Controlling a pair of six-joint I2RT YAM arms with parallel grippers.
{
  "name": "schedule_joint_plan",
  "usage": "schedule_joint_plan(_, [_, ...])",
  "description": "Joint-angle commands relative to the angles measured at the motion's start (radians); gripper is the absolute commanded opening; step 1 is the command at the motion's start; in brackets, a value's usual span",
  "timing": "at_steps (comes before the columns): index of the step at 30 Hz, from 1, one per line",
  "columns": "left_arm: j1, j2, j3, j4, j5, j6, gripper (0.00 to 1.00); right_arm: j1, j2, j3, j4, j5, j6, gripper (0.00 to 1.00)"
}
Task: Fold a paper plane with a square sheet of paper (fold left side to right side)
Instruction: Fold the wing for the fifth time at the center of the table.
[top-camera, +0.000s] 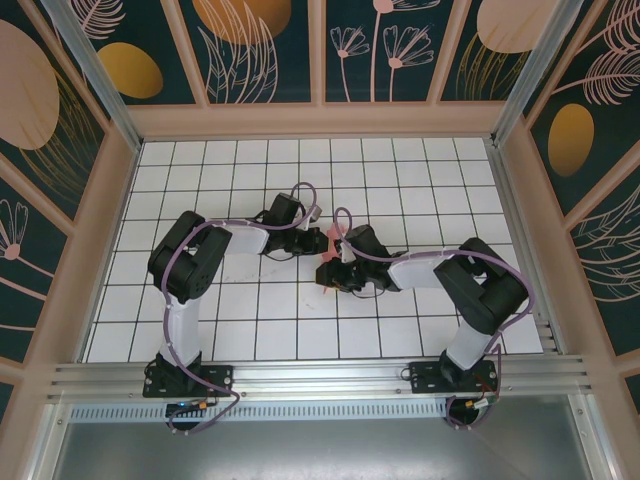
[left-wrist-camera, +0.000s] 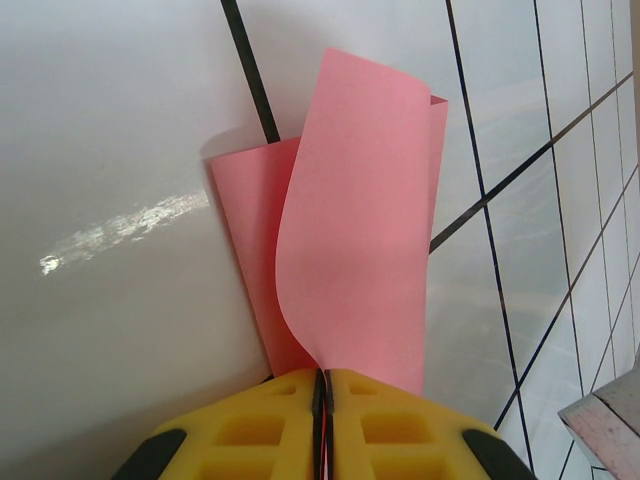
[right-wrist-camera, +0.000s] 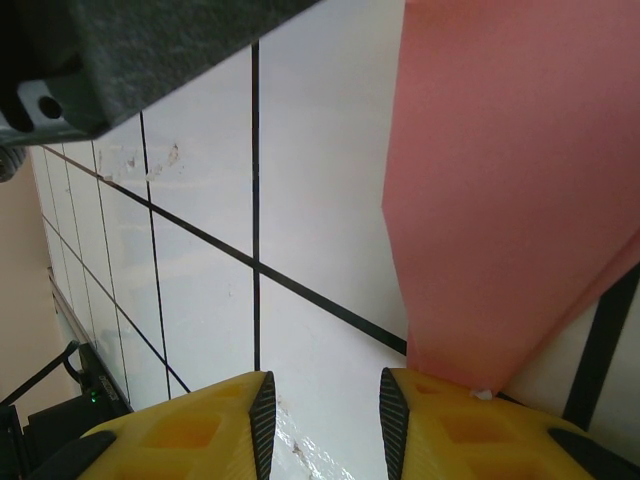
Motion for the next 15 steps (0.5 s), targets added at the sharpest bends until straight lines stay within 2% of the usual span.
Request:
schedule_joint_plan(1, [0.0,0.041,0.018,0.011,-0.035,0.032,0.14,0.008,0.022,0.03,-0.015,0.014,-0.02,0.37])
schedule_joint_plan(15, [0.024,0.041,0.118,-0.114,-0.051,0.121,0.14,0.032,0.087,0.099,-0.282,0.113,-0.081,0.37])
